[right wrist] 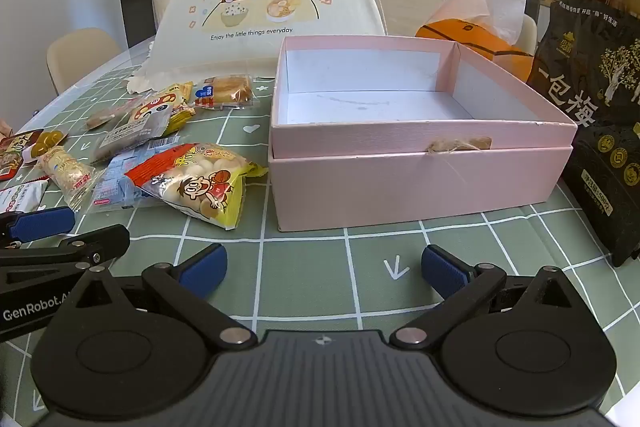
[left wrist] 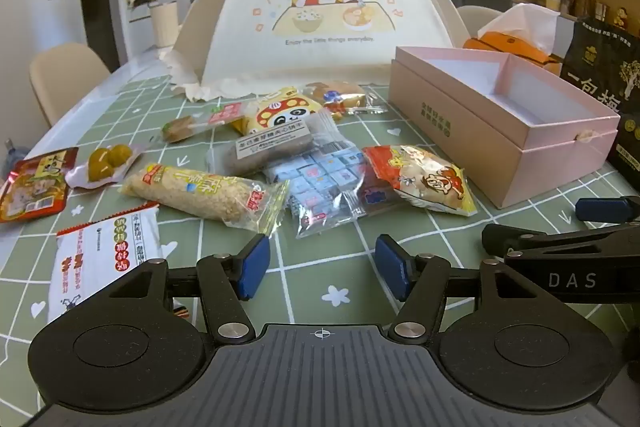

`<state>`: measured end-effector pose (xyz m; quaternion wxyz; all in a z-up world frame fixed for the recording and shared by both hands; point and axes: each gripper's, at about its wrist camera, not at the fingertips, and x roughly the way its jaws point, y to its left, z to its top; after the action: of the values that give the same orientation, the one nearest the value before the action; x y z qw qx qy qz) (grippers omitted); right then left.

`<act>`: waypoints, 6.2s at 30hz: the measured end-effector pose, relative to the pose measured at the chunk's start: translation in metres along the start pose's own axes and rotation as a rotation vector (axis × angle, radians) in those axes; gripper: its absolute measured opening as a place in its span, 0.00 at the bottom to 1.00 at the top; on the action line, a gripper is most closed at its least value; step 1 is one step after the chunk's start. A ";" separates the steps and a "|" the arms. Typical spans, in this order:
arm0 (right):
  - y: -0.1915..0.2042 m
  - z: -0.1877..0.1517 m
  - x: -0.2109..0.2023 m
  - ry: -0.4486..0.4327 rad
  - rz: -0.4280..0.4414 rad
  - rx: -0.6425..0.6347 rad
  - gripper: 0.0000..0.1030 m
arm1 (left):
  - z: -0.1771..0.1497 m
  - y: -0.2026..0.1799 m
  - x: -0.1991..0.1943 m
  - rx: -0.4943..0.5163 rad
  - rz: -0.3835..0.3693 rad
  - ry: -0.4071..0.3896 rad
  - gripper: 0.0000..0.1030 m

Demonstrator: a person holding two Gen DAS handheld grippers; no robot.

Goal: Organize snacks

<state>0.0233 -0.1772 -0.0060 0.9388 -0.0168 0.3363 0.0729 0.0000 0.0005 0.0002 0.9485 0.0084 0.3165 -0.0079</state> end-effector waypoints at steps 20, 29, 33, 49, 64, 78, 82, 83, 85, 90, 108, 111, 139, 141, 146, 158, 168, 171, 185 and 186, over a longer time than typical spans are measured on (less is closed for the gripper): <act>0.000 0.000 0.000 -0.001 0.000 0.000 1.00 | 0.000 0.000 0.000 0.007 0.005 0.000 0.64; 0.000 0.001 0.000 -0.001 0.000 0.000 1.00 | 0.000 0.000 0.000 0.007 0.005 0.000 0.64; 0.000 0.001 0.000 -0.001 0.000 0.000 1.00 | 0.000 0.000 0.000 0.007 0.005 0.000 0.64; -0.001 0.001 0.000 -0.001 0.000 0.000 1.00 | 0.000 0.000 0.000 0.007 0.005 0.000 0.64; 0.000 0.001 0.000 -0.001 0.000 0.000 1.00 | 0.000 0.000 0.000 0.007 0.005 0.000 0.64; 0.000 0.000 0.000 -0.001 0.000 0.000 1.00 | 0.000 0.000 0.000 0.007 0.005 0.000 0.64; 0.000 0.000 0.000 -0.001 0.000 0.000 1.00 | 0.000 0.000 0.000 0.007 0.005 0.000 0.64; 0.000 0.000 0.000 -0.001 0.000 0.000 1.00 | 0.000 0.000 0.000 0.007 0.005 0.000 0.64; 0.000 0.000 0.000 -0.001 0.000 0.000 1.00 | 0.000 0.000 0.000 0.007 0.005 0.000 0.64; 0.000 0.000 0.000 -0.001 0.000 0.001 1.00 | 0.000 0.000 0.000 0.007 0.005 0.000 0.64; -0.003 0.007 -0.005 0.165 0.016 -0.016 1.00 | 0.009 0.015 -0.007 -0.006 -0.171 0.092 0.62; 0.000 0.010 -0.007 0.193 -0.001 -0.006 1.00 | 0.020 0.021 -0.031 -0.025 -0.238 0.082 0.62; 0.192 0.131 0.036 0.187 0.406 -0.414 0.92 | 0.064 0.339 0.074 -0.525 -0.057 0.137 0.65; 0.210 0.131 0.052 0.193 0.421 -0.455 0.92 | 0.067 0.329 0.078 -0.471 -0.120 0.153 0.65; 0.256 0.135 0.092 0.164 0.461 -0.491 0.92 | 0.070 0.320 0.083 -0.492 -0.228 0.196 0.64; 0.288 0.126 0.102 0.247 0.483 -0.531 0.57 | 0.085 0.314 0.098 -0.416 -0.191 0.226 0.64; 0.219 0.081 0.051 0.249 0.417 -0.461 0.61 | 0.088 0.225 0.096 0.038 -0.125 0.342 0.86; 0.213 0.072 0.041 0.251 0.393 -0.422 0.67 | 0.094 0.208 0.110 -0.006 -0.031 0.370 0.95; 0.179 0.066 0.008 0.241 0.363 -0.366 0.77 | 0.069 0.216 0.063 -0.057 -0.052 0.259 0.69; 0.179 0.067 0.007 0.243 0.371 -0.363 0.77 | 0.067 0.218 0.056 -0.076 -0.058 0.251 0.68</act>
<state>0.0443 0.0062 0.0445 0.8438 -0.1312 0.4252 0.2998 0.0890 0.2162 0.0228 0.9003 -0.0359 0.4331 -0.0220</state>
